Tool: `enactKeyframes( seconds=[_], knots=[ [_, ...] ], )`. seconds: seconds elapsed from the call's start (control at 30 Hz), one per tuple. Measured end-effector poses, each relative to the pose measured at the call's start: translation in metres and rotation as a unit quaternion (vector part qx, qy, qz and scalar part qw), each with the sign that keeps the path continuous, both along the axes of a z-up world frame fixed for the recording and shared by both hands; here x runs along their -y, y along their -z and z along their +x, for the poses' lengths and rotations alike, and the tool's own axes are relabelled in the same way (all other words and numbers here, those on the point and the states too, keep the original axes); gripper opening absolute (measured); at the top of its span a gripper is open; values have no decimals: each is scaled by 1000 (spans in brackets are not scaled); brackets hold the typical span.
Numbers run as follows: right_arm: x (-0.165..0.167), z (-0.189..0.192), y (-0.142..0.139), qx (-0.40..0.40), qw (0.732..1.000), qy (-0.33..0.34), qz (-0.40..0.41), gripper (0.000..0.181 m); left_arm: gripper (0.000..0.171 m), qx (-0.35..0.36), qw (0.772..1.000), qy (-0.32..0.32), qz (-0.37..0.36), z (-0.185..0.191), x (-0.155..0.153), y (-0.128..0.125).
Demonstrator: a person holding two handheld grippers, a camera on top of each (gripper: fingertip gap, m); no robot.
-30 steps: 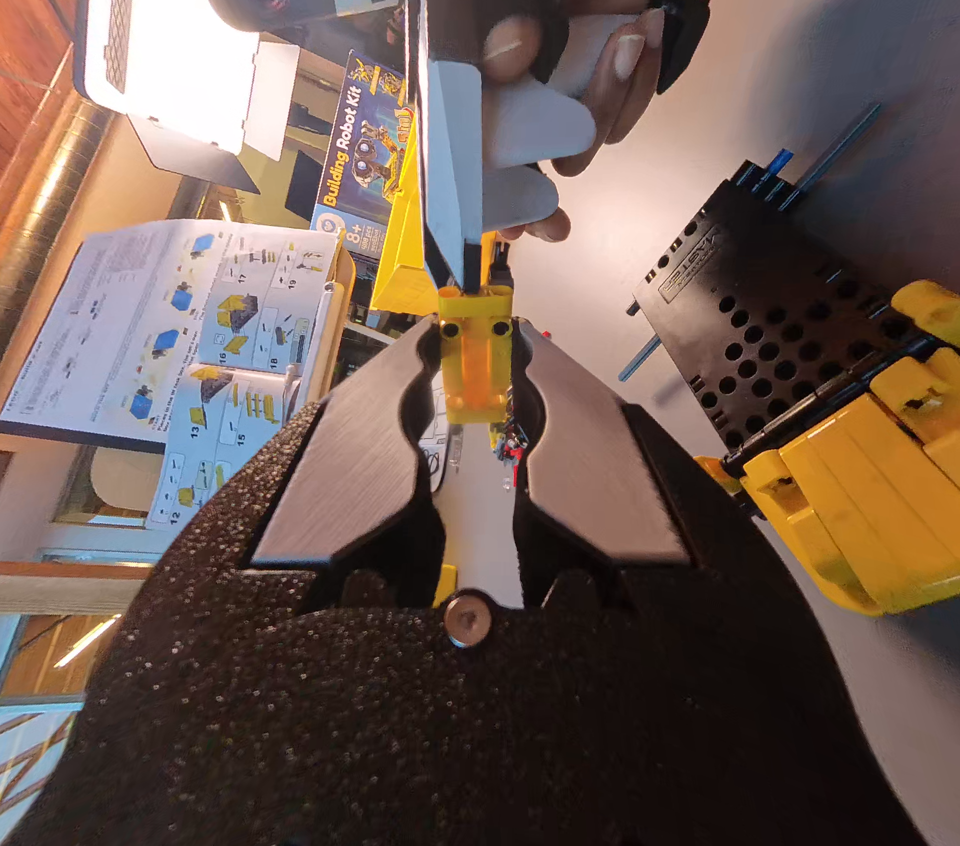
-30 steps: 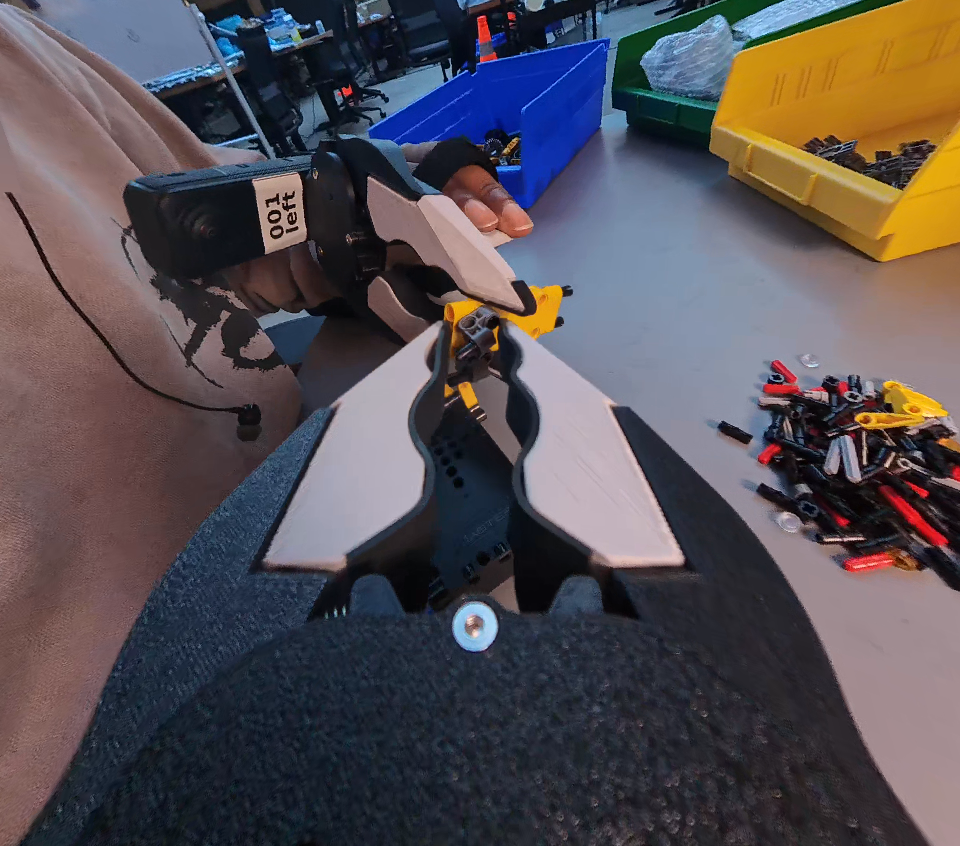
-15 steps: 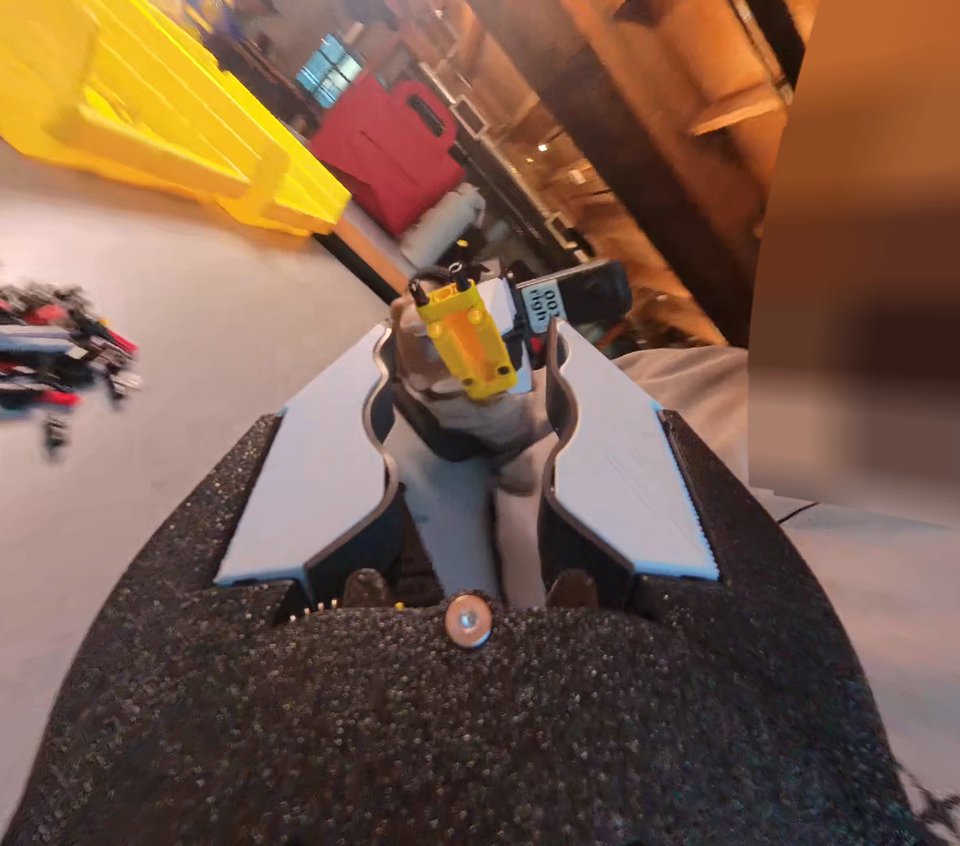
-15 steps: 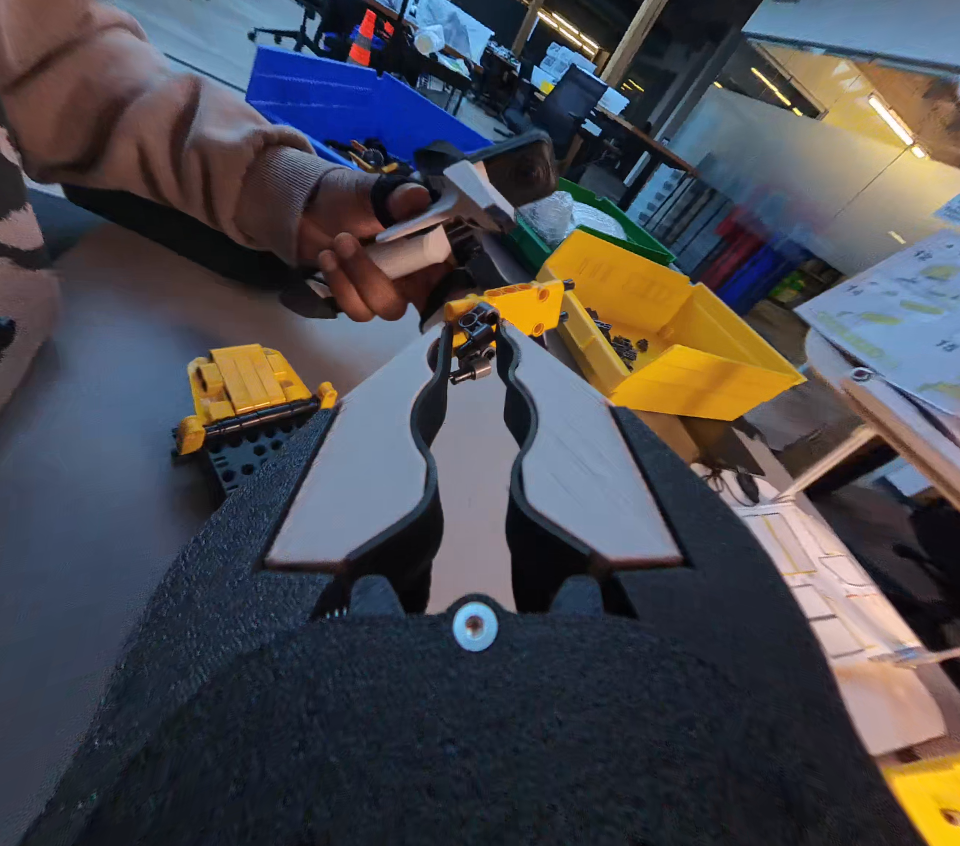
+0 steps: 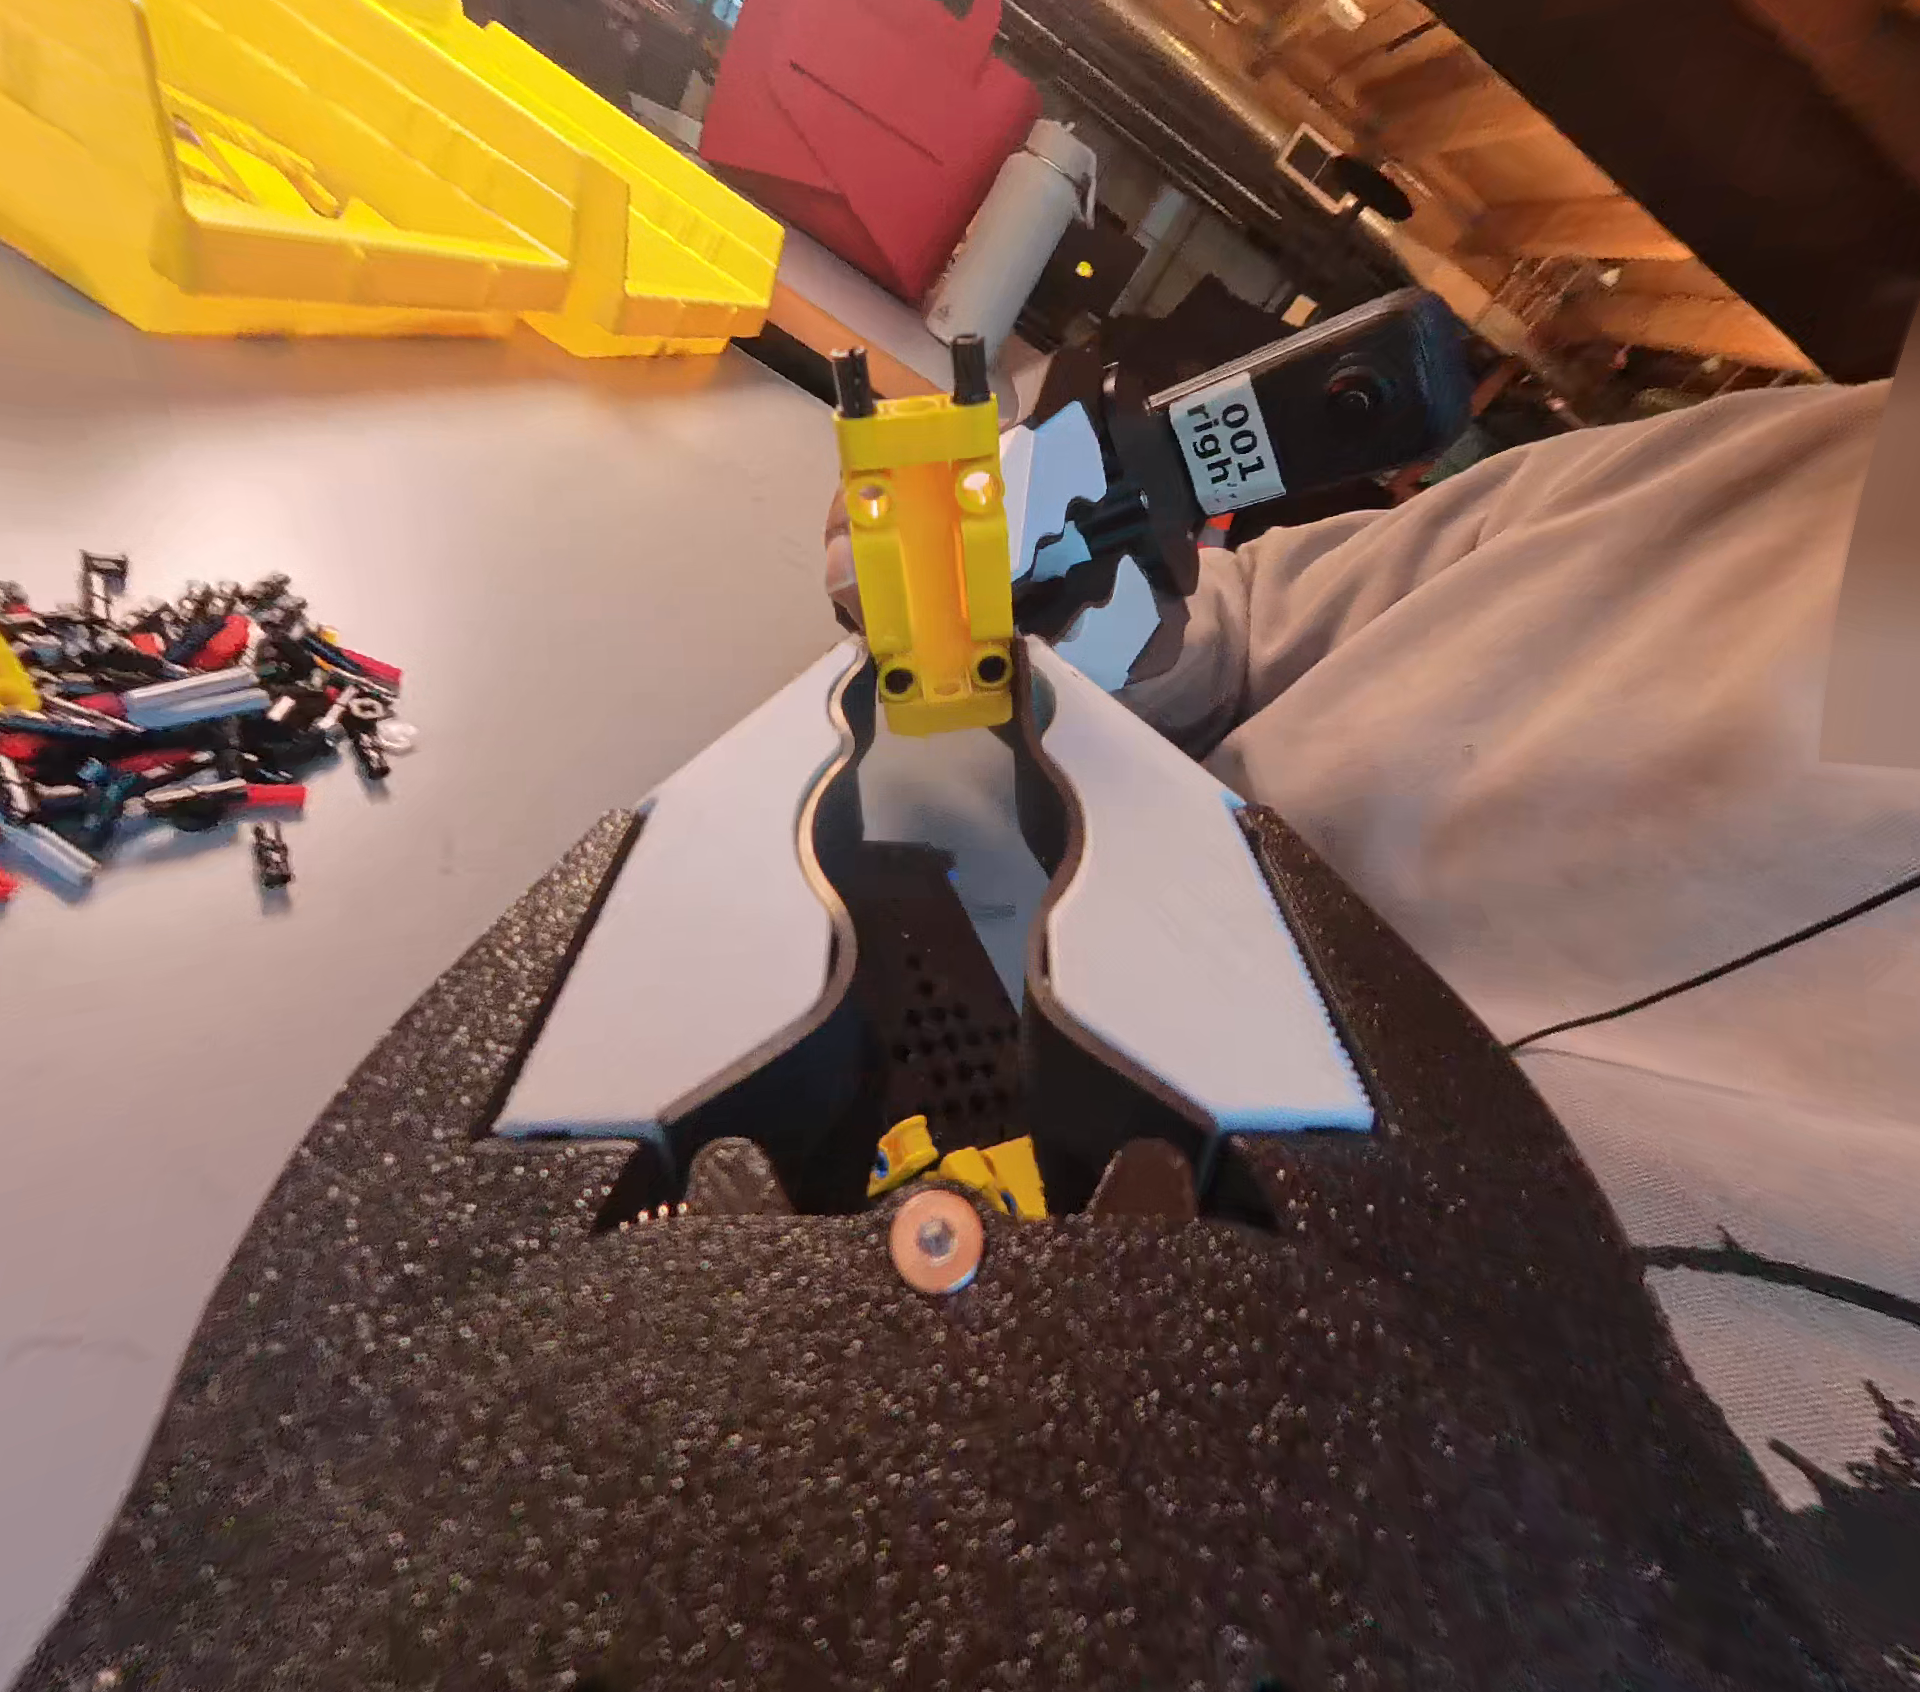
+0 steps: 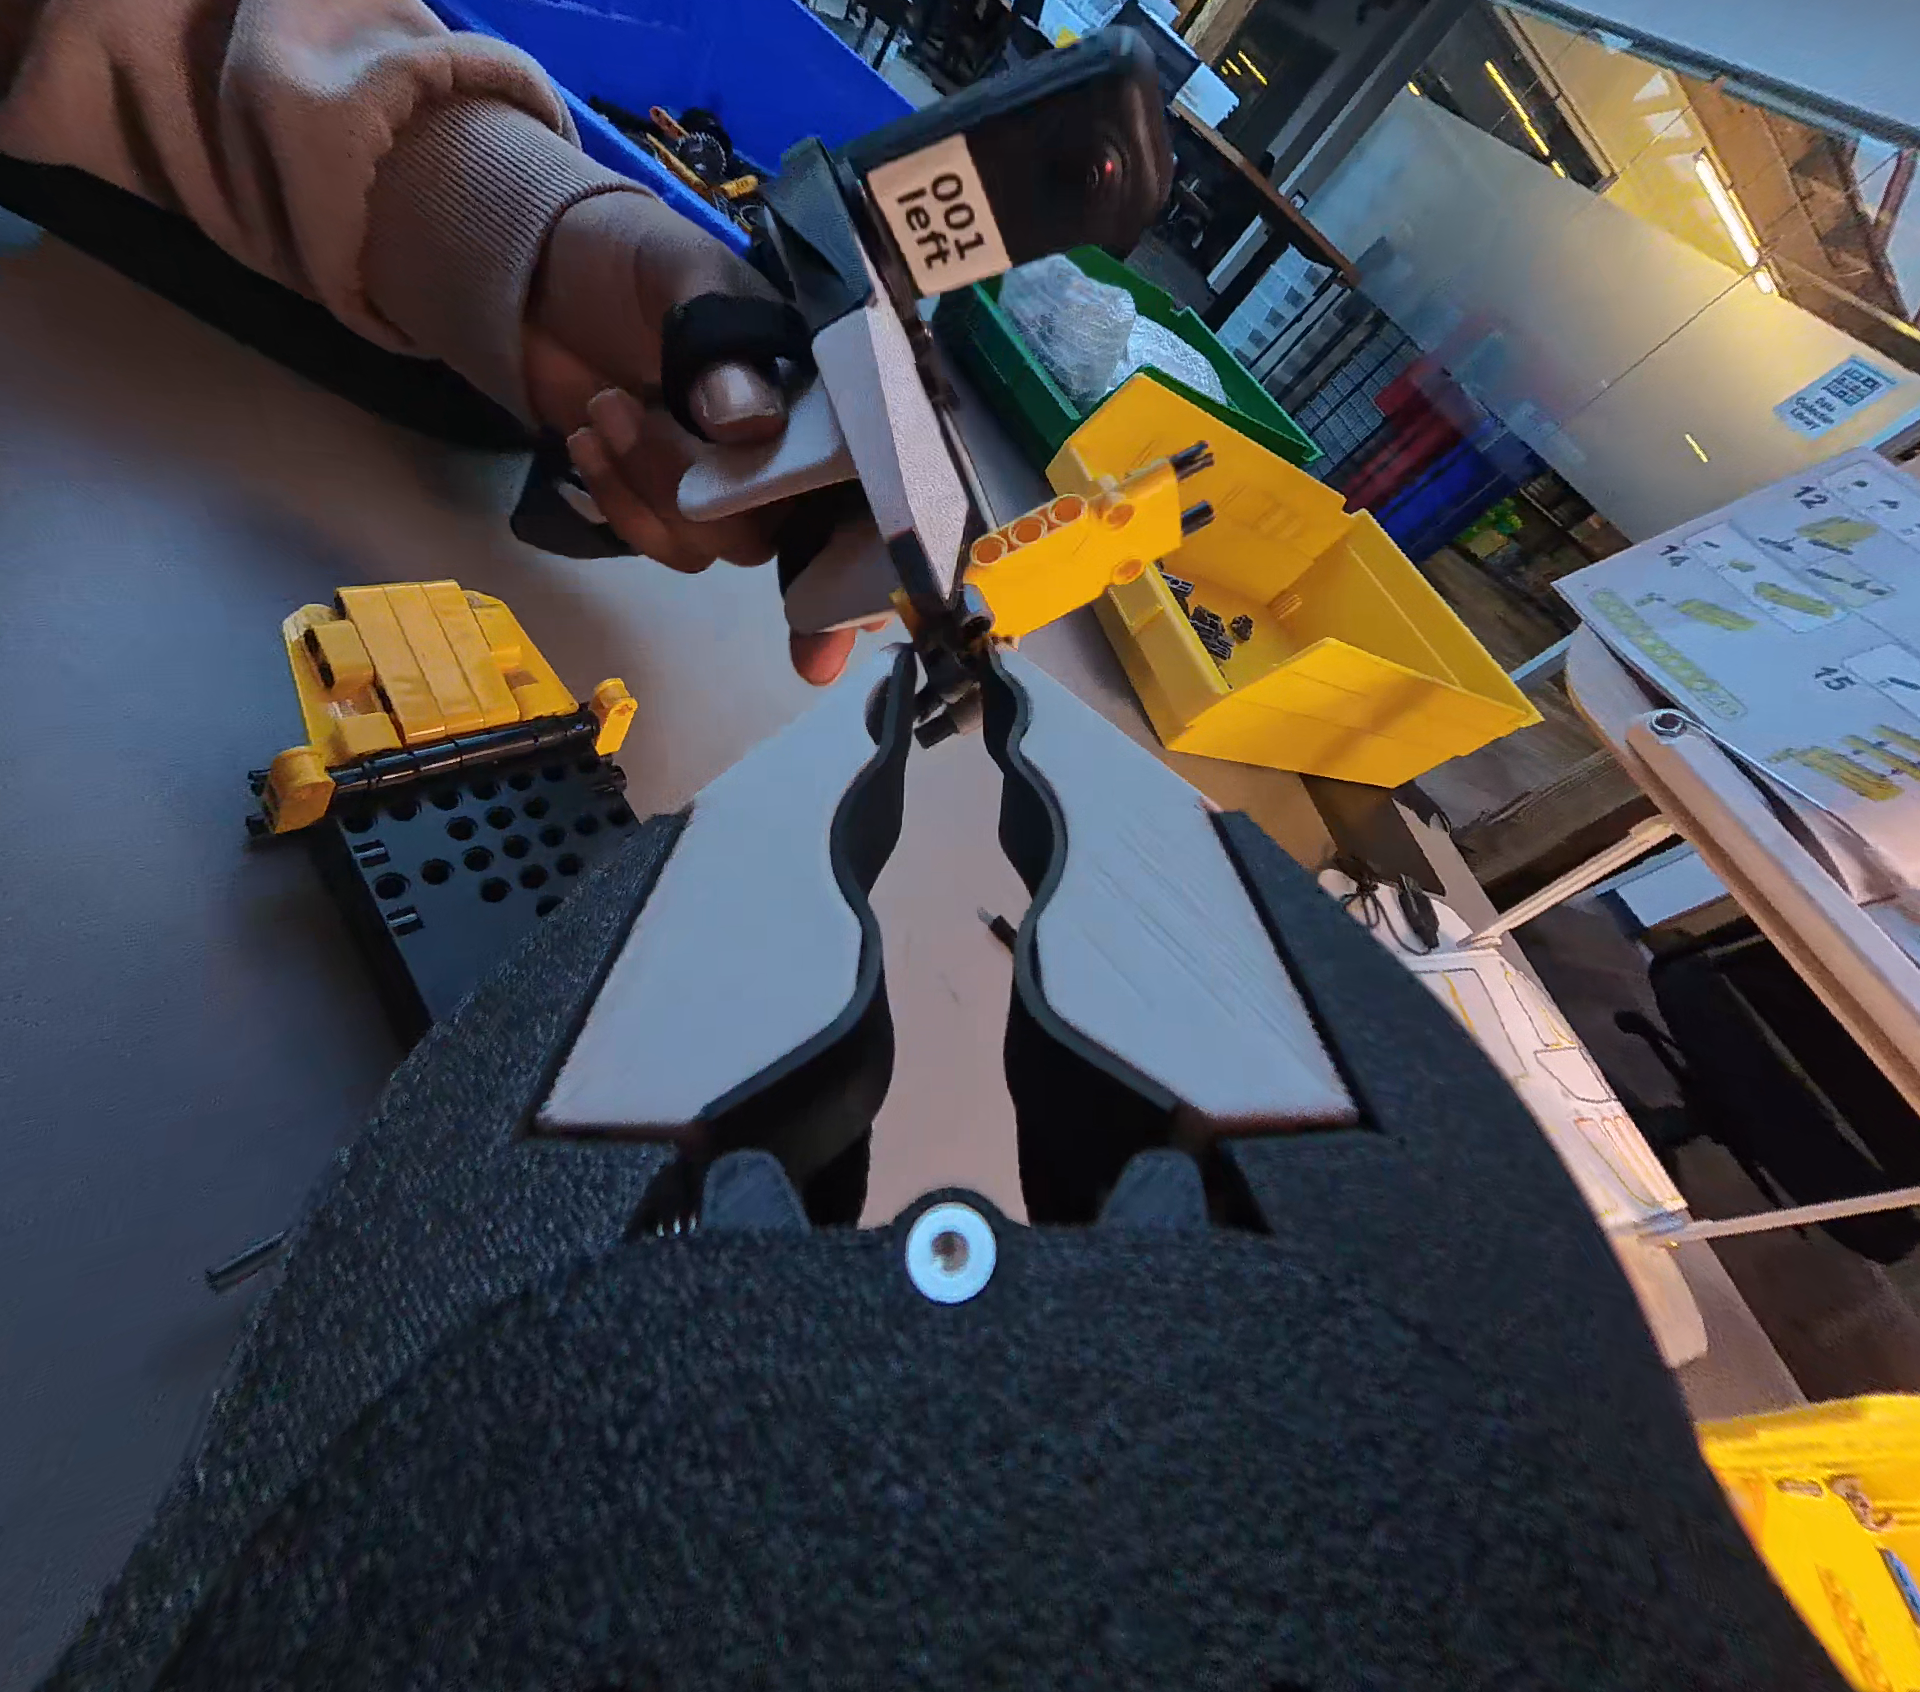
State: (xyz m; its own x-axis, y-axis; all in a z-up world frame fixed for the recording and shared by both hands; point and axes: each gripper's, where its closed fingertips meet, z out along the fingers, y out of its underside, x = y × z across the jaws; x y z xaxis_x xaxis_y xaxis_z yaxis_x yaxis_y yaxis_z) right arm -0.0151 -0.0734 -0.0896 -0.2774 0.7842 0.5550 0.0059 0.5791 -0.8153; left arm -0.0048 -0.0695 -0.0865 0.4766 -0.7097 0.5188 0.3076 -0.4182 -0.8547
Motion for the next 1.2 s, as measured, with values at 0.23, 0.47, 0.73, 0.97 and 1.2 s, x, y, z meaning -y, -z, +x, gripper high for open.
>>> enactKeyframes(
  seconds=[0.23,0.47,0.73,0.97,1.2],
  knots=[
    [-9,1,-10,7,995,12,-96,0,24,33,998,-53,27,-24,-4,-14],
    [-1,-4,-13,-3,996,7,-89,19,24,3,998,-37,54,-9,0,-16],
    [1,-2,-11,79,964,-26,-254,7,24,-119,980,-77,137,-8,1,-14],
    [11,6,-20,119,896,-112,-412,7,24,-123,971,-76,192,-2,9,-23],
    [20,3,-16,96,923,-103,-358,9,24,-49,979,-69,187,-2,11,-34]
  ],
)
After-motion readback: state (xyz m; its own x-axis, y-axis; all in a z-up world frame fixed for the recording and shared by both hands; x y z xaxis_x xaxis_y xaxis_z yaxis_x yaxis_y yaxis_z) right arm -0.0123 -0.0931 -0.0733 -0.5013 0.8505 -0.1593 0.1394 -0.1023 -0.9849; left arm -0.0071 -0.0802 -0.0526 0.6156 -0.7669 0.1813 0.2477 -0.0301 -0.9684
